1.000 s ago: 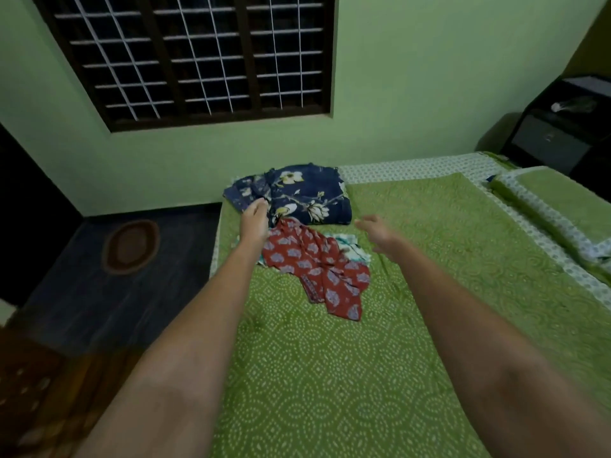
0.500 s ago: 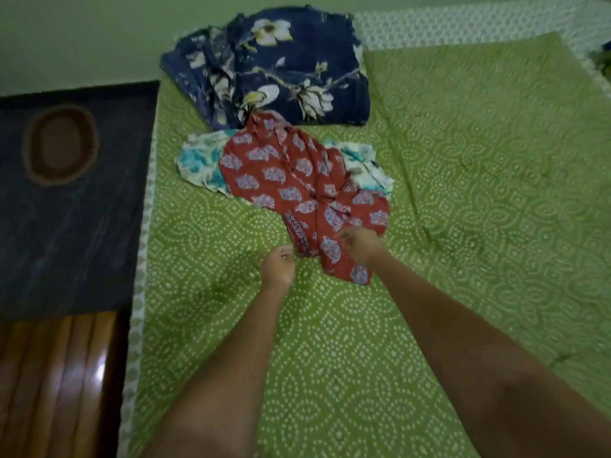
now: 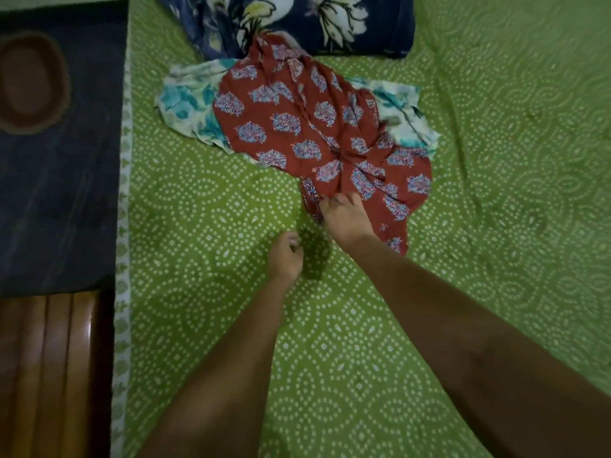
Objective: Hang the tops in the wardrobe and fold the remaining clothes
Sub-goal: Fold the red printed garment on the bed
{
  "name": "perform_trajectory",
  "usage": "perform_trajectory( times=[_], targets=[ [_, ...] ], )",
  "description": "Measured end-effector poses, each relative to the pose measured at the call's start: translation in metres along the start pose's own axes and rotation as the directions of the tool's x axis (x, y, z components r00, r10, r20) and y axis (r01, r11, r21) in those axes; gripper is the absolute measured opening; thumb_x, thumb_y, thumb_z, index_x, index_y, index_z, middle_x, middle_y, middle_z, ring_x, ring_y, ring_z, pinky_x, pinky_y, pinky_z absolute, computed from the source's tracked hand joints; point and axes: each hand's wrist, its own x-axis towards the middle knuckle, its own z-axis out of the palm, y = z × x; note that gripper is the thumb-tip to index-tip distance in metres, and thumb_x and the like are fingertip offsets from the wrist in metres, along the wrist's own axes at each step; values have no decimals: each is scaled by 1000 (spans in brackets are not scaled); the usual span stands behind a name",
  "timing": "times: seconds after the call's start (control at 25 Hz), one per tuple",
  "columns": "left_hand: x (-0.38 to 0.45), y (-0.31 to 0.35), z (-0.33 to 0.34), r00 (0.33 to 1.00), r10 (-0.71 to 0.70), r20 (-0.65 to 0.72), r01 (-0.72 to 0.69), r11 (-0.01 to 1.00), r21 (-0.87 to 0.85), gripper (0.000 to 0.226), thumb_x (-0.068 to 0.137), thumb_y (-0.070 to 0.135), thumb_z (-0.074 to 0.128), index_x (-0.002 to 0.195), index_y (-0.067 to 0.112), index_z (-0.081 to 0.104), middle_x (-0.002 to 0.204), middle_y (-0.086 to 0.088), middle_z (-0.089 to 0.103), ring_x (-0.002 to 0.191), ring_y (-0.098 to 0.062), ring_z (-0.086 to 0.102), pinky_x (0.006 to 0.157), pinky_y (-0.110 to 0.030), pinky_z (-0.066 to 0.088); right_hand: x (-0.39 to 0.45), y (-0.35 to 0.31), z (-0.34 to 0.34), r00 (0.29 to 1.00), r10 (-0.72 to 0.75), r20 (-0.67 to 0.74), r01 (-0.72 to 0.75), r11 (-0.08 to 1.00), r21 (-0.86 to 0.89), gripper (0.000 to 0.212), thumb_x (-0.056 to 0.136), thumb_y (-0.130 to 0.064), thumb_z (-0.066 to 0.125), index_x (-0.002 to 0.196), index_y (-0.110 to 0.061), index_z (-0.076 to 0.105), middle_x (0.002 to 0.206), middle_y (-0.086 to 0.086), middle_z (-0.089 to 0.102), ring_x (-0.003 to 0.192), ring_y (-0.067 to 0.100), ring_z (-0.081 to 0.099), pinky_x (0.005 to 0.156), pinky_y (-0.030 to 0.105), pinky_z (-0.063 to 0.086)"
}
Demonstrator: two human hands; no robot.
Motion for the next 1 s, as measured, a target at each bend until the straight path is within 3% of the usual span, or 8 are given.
perform_trajectory(
  times=[0.16,0.32,0.44,0.56,0.68,0.8,0.92,1.0],
  targets=[
    [-43,26,-47,999,21,44,-19,999,-32,68,82,-8,59,143,12,35,140,-14,42,124,-30,48,100,-39,44,-57,-7,-53,958,-131,255,21,919,393,43,96,-8,41,133,-30,47,124,8,57,117,29,50,103,38,34],
    [-116,98,-114,960,215,179,-218,976,-5,66,79,-11,61,138,15,44,123,-10,55,109,-26,56,84,-27,49,-101,-5,-168,999,-7,39,-25,661,750,24,98,-11,48,121,-10,53,107,5,63,91,18,58,75,26,42],
    [-187,171,-173,953,264,146,-251,962,-103,55,78,-11,62,126,12,49,107,-1,57,97,-18,56,75,-24,45,-136,13,-281,989,127,-70,-1,493,870,28,97,-18,53,122,-5,54,112,8,63,99,22,59,88,35,48],
    [-237,226,-226,924,382,14,-370,904,-212,73,61,8,84,126,16,52,119,-6,63,115,-27,57,99,-45,46,-183,17,-392,989,94,-116,77,349,934,34,98,-20,52,126,0,51,107,9,60,100,24,57,79,34,48],
    [-289,269,-272,894,439,-85,-447,868,-218,56,68,7,83,119,7,59,114,-6,65,106,-18,59,92,-34,48,-224,12,-490,988,53,-146,138,134,981,34,98,-20,52,128,-2,50,118,15,60,106,30,60,64,34,56],
    [-330,282,-301,880,464,-105,-475,843,-252,39,65,13,86,99,9,68,100,-8,69,93,-18,63,88,-35,51,-273,2,-574,962,37,-271,271,6,963,17,100,-14,47,112,-5,55,99,11,65,88,24,64,69,39,58],
    [-343,256,-311,908,416,-43,-415,909,32,60,60,42,82,112,17,68,110,-5,69,101,-21,65,92,-35,51,-303,7,-626,918,169,-359,394,-285,874,21,99,-11,47,117,0,52,101,14,64,83,24,66,56,33,59],
    [-352,234,-315,916,392,-80,-390,920,42,44,79,34,74,117,13,65,111,-9,68,103,-25,64,88,-32,50,-304,18,-636,876,335,-346,478,-516,711,32,98,-10,48,127,4,45,117,20,57,96,31,65,58,32,59]
  ],
)
